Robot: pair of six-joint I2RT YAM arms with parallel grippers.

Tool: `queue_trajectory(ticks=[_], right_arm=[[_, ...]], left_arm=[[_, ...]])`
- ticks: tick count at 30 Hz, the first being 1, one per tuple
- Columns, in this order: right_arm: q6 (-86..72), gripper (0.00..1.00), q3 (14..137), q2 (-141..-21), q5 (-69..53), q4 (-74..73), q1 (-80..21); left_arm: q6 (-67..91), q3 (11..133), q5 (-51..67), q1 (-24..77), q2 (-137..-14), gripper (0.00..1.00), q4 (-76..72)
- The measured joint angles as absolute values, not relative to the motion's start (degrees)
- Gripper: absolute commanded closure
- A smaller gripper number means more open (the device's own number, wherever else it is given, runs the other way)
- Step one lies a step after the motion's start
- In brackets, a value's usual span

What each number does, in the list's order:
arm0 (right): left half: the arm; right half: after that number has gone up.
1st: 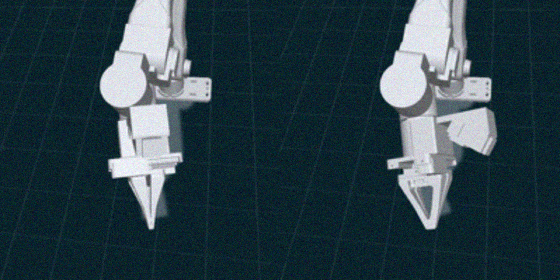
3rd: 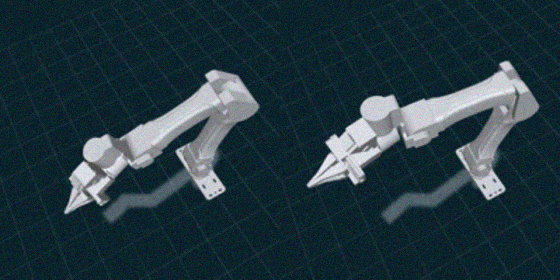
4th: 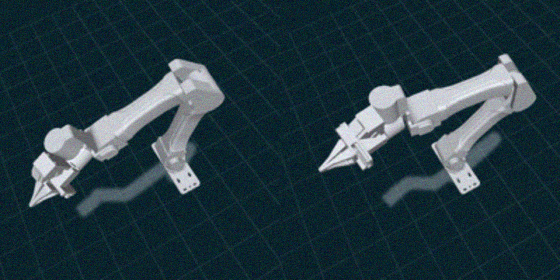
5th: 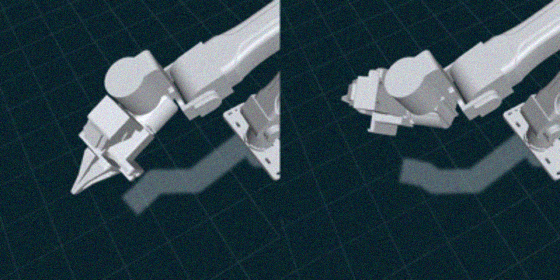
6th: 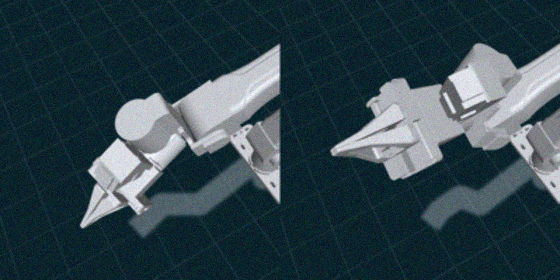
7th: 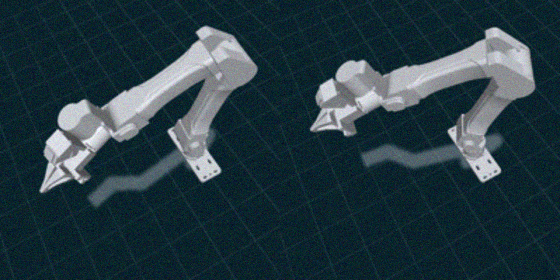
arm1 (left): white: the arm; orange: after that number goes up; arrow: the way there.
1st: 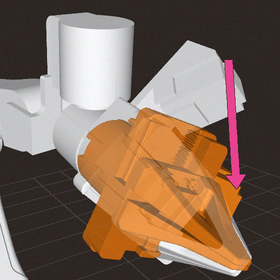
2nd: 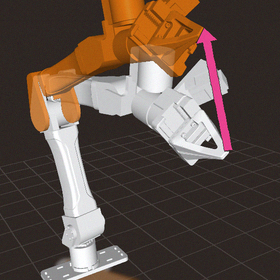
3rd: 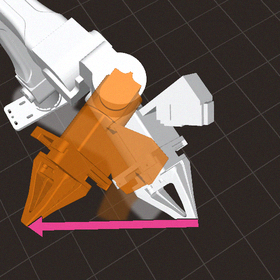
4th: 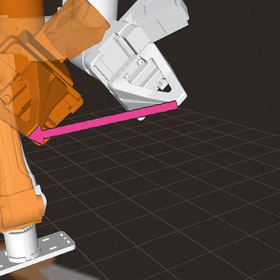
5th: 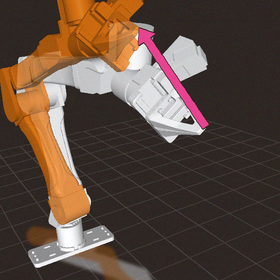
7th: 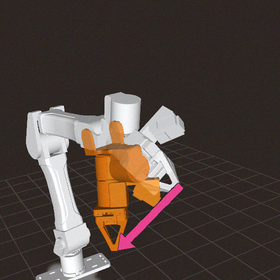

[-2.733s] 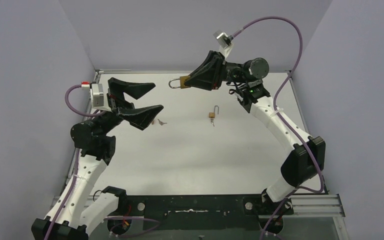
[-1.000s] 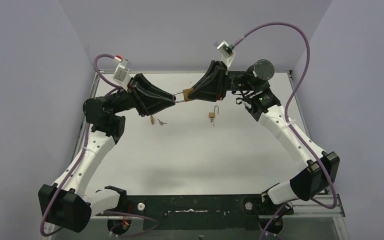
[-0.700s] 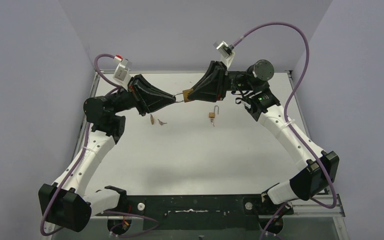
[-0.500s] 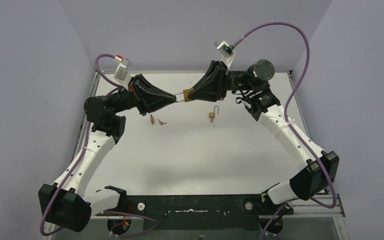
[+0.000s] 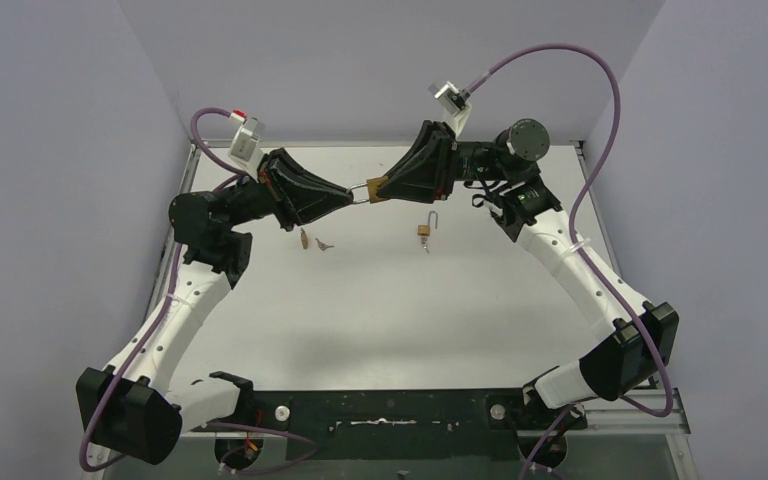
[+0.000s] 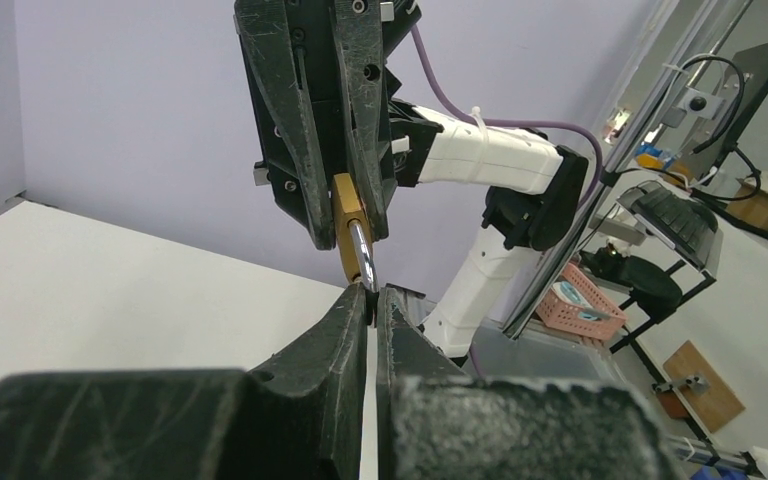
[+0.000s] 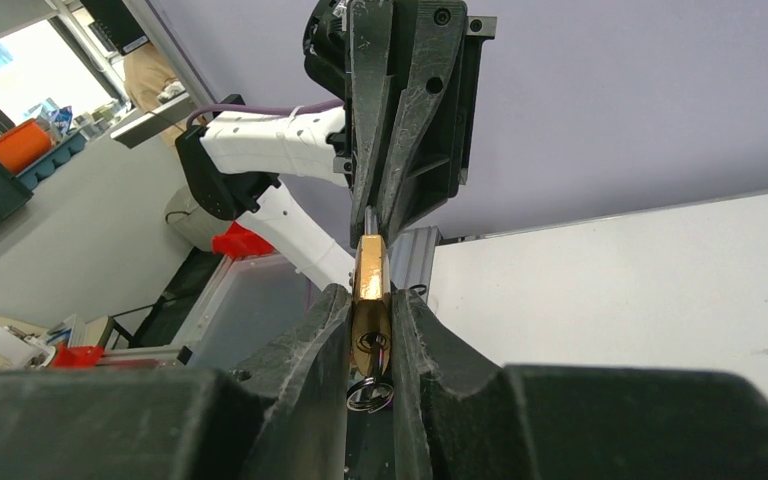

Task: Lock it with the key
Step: Lock the lock.

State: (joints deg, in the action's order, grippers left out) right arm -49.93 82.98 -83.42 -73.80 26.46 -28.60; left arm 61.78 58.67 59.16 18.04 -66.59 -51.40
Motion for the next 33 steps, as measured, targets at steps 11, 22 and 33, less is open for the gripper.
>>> queue_trajectory(ticks=[11, 22, 33], right_arm=[[-44.10, 1.00, 83.00, -82.50, -74.04, 21.58, -28.42], [-42.19, 1.00, 83.26, -81.76, -73.69, 18.90, -28.53], [-42.68, 1.00, 83.57, -81.91, -71.85, 20.60, -28.67]], left_arm=[[61.87, 59.20, 58.92, 19.86, -67.77, 1.00, -51.24], [55.64, 59.72, 57.74, 21.08, -67.48, 1.00, -47.24], [52.64, 59.48, 53.78, 21.98, -68.45, 1.00, -49.65]])
